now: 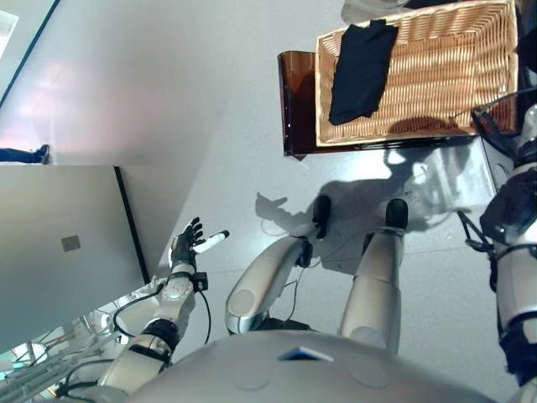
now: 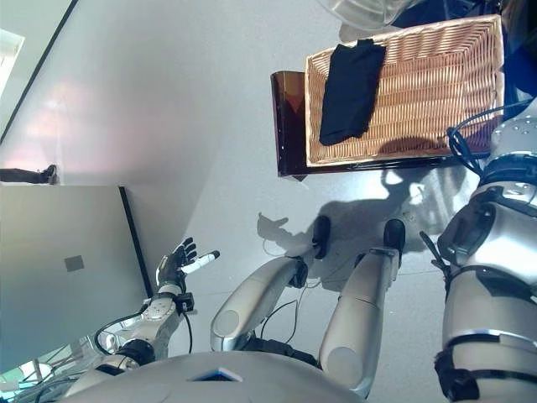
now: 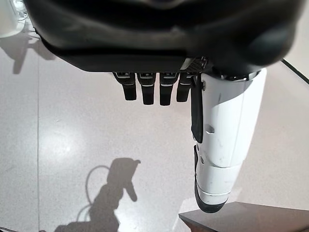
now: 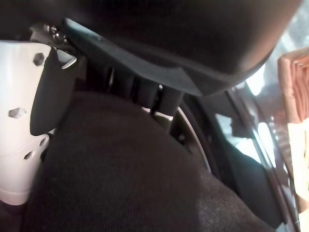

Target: Pick up the clothes and place them into the washing machine

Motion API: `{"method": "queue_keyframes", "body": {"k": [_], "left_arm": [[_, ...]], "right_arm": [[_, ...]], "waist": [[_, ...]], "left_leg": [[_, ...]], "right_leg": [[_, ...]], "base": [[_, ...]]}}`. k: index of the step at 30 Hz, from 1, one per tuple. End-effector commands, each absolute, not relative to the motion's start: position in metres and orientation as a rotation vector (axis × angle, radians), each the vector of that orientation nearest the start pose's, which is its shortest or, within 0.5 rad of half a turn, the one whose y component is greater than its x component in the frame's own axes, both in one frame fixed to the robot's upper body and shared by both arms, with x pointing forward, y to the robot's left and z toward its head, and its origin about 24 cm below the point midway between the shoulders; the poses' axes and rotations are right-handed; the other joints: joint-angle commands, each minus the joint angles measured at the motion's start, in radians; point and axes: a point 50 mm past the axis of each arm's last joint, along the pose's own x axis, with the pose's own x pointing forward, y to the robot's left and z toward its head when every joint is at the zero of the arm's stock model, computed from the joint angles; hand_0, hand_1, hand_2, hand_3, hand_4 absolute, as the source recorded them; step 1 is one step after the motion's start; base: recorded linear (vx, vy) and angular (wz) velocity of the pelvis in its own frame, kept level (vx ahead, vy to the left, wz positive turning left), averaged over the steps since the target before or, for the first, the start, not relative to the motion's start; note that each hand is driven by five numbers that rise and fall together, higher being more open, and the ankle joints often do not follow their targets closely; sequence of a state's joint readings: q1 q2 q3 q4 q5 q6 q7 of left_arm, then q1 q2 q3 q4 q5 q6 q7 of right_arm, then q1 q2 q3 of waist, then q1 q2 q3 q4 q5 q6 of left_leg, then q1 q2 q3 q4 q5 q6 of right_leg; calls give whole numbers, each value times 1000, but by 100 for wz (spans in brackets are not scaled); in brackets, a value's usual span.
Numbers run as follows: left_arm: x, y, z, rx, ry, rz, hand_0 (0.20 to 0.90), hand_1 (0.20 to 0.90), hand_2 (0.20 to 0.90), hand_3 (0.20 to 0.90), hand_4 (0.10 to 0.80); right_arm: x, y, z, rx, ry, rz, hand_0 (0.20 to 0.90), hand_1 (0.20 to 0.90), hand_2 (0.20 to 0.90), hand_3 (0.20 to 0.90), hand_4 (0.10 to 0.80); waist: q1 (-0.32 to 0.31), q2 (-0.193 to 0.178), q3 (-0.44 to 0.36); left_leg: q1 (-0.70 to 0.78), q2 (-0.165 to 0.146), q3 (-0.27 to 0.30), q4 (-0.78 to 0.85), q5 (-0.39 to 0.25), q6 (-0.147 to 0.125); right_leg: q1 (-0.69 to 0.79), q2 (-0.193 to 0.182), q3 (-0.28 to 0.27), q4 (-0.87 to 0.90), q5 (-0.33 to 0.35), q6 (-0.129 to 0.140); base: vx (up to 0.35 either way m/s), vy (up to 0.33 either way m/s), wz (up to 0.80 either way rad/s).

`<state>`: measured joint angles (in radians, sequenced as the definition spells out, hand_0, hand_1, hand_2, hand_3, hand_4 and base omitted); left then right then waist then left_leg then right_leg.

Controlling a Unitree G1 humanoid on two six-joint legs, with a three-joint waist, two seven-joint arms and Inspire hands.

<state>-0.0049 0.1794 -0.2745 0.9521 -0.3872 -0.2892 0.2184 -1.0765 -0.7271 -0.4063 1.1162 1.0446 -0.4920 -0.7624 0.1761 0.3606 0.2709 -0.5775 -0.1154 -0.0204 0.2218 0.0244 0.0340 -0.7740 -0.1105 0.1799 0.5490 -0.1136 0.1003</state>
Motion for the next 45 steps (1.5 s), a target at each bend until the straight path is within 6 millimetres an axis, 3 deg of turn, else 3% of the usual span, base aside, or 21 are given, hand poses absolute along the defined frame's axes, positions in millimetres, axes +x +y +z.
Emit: {"method": "queue_keyframes", "body": {"k": [1, 7, 15, 16, 18, 19, 20, 21, 24, 25, 26, 27, 29, 31, 32, 33, 34, 35, 38, 40, 45], "left_arm": [[147, 243, -124, 90, 703, 436, 900, 900, 900, 900, 800], [148, 239, -125, 56, 712, 420, 900, 900, 900, 900, 800], [151, 243, -124, 59, 712, 429, 900, 900, 900, 900, 800], [149, 243, -126, 75, 732, 428, 900, 900, 900, 900, 800], [150, 244, -125, 81, 729, 430, 900, 900, 900, 900, 800], [151, 244, -125, 86, 731, 425, 900, 900, 900, 900, 800], [151, 245, -125, 88, 731, 426, 900, 900, 900, 900, 800], [151, 244, -125, 84, 729, 430, 900, 900, 900, 900, 800], [151, 245, -125, 90, 733, 429, 900, 900, 900, 900, 800], [151, 246, -125, 92, 733, 430, 900, 900, 900, 900, 800], [151, 247, -124, 96, 733, 428, 900, 900, 900, 900, 800], [151, 248, -124, 97, 733, 429, 900, 900, 900, 900, 800], [153, 249, -123, 99, 732, 432, 900, 900, 900, 900, 800], [150, 250, -124, 111, 741, 432, 900, 900, 900, 900, 800], [154, 253, -122, 128, 736, 432, 900, 900, 900, 900, 800], [153, 253, -122, 130, 737, 433, 900, 900, 900, 900, 800], [157, 255, -121, 148, 738, 425, 900, 900, 900, 900, 800], [157, 255, -121, 148, 737, 426, 900, 900, 900, 900, 800], [159, 256, -120, 156, 731, 420, 900, 900, 900, 900, 800], [158, 258, -120, 159, 732, 425, 900, 900, 900, 900, 800], [154, 265, -120, 199, 752, 433, 900, 900, 900, 900, 800]], "right_arm": [[240, -425, 362, 471, -1162, -1173, 900, 900, 900, 900, 800], [269, -422, 341, 468, -990, -1089, 900, 900, 900, 900, 800], [297, -415, 287, 506, -789, -1070, 900, 900, 900, 900, 800], [303, -413, 263, 526, -711, -1082, 900, 900, 900, 900, 800], [308, -408, 255, 529, -687, -1067, 900, 900, 900, 900, 800], [311, -408, 235, 553, -621, -1079, 900, 900, 900, 900, 800], [311, -408, 234, 554, -621, -1079, 900, 900, 900, 900, 800], [316, -400, 214, 584, -565, -1073, 900, 900, 900, 900, 800], [324, -388, 183, 585, -461, -1049, 900, 900, 900, 900, 800], [324, -388, 183, 586, -460, -1049, 900, 900, 900, 900, 800], [329, -378, 161, 590, -380, -1027, 900, 900, 900, 900, 800], [329, -378, 161, 591, -379, -1026, 900, 900, 900, 900, 800], [334, -361, 133, 594, -285, -1000, 900, 900, 900, 900, 800], [333, -349, 101, 597, -168, -986, 900, 900, 900, 900, 800], [332, -333, 76, 602, -74, -952, 900, 900, 900, 900, 800], [332, -333, 75, 603, -73, -952, 900, 900, 900, 900, 800], [330, -320, 53, 551, 28, -915, 900, 900, 900, 900, 800], [330, -320, 53, 552, 27, -915, 900, 900, 900, 900, 800], [320, -295, 17, 558, 141, -867, 900, 900, 900, 900, 800], [318, -288, 10, 558, 160, -852, 900, 900, 900, 900, 800], [290, -270, -32, 431, 306, -772, 900, 900, 900, 900, 800]], "waist": [[-38, -19, -119], [-34, -29, -114], [-34, -62, -93], [-35, -75, -88], [-35, -87, -85], [-32, -104, -82], [-32, -105, -82], [-29, -122, -79], [-27, -152, -68], [-28, -153, -68], [-21, -171, -62], [-22, -172, -62], [-18, -194, -58], [-13, -220, -59], [-10, -250, -60], [-10, -251, -59], [-4, -276, -63], [-5, -277, -63], [0, -317, -62], [-1, -329, -63], [-10, -380, -74]], "left_leg": [[-18, 3, -9, 50, -40, -79], [-22, 8, 2, 57, -42, -74], [-13, 12, -4, 63, -45, -73], [-8, 13, -7, 62, -44, -71], [-3, 14, -8, 60, -43, -71], [1, 14, -13, 61, -44, -68], [2, 14, -13, 60, -44, -68], [13, 12, -18, 51, -42, -66], [20, 11, -25, 48, -38, -63], [21, 11, -26, 47, -38, -63], [32, 11, -32, 47, -39, -61], [33, 11, -32, 47, -38, -61], [52, 13, -39, 45, -40, -59], [73, 14, -45, 38, -42, -57], [94, 18, -51, 29, -44, -56], [97, 17, -51, 28, -44, -56], [120, 21, -59, 17, -43, -55], [118, 21, -59, 13, -35, -55], [156, 26, -72, -8, -35, -54], [166, 25, -79, -14, -34, -54], [214, 31, -91, -34, -36, -52]], "right_leg": [[132, 59, -78, -158, 37, -69], [130, 59, -71, -167, 52, -67], [151, 54, -87, -171, 52, -68], [161, 54, -92, -174, 54, -68], [170, 53, -94, -181, 58, -67], [180, 52, -98, -183, 59, -68], [181, 51, -98, -184, 59, -68], [196, 49, -103, -196, 63, -66], [215, 45, -114, -208, 69, -64], [217, 45, -115, -209, 69, -64], [235, 43, -120, -218, 74, -63], [237, 43, -121, -220, 74, -63], [261, 41, -123, -229, 78, -61], [290, 39, -132, -249, 81, -59], [316, 36, -141, -270, 89, -55], [320, 35, -141, -272, 90, -55], [348, 31, -147, -296, 99, -50], [347, 31, -147, -301, 107, -50], [393, 24, -166, -338, 117, -42], [405, 25, -169, -350, 120, -41], [458, 29, -179, -375, 127, -35]], "base": [[-10, 43, -11], [-14, 25, -6], [-25, 12, 1], [0, 0, 0], [2, 9, 5], [4, -5, 7], [18, -6, 5], [0, 0, 0], [10, -5, 7], [28, -21, 14], [22, -7, 9], [34, -6, 6], [42, 6, 3], [77, -18, 4], [65, -20, 7], [95, -36, 4], [35, -9, 1], [57, -21, 5], [55, -16, 2], [45, -17, 6], [86, -21, 12]]}}
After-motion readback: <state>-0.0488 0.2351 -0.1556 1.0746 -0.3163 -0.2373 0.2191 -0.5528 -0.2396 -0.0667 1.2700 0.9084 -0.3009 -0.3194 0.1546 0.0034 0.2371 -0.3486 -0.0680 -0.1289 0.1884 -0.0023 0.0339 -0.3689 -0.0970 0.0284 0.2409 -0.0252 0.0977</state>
